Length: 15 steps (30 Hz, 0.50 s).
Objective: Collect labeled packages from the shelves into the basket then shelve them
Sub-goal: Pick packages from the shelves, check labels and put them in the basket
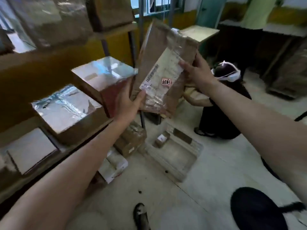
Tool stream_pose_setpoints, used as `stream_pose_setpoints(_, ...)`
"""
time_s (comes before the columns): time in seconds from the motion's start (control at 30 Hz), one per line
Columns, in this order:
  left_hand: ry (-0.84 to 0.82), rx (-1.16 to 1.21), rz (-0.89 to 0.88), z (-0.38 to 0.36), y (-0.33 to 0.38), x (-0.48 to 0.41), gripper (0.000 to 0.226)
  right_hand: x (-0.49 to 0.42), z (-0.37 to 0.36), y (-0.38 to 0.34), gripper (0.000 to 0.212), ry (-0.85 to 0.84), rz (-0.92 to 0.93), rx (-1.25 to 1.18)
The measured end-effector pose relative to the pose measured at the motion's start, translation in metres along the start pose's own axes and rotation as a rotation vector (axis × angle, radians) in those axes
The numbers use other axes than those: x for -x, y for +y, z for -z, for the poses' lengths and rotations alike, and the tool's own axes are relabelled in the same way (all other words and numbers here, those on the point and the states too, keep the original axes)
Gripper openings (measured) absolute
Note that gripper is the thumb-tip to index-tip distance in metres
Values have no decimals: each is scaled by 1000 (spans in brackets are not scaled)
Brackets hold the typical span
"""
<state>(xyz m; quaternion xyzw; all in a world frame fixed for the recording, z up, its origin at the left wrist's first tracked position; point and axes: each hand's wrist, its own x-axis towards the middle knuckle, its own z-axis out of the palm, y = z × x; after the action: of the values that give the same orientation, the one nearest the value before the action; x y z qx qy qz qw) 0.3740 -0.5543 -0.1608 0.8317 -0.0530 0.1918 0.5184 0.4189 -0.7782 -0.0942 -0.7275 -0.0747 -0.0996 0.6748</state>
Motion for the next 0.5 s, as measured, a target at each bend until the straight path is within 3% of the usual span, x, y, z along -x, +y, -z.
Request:
stream_pose_setpoints(0.1,-132,28,28,-57,-34,-12,64,-10,29,56,46,94,-166,63)
stream_pose_setpoints(0.27,-319,150,229,-128,-91,-36,56,-34,57,131,52,159,-340,181)
stream_pose_setpoints(0.4,-329,144,349,-182,-143,-42,57,-38,55,210,66,149,-484,251)
stream_pose_setpoints(0.5,-296,185,497,-225,-181,-35,53,-21,41,284,47,146,-640,216)
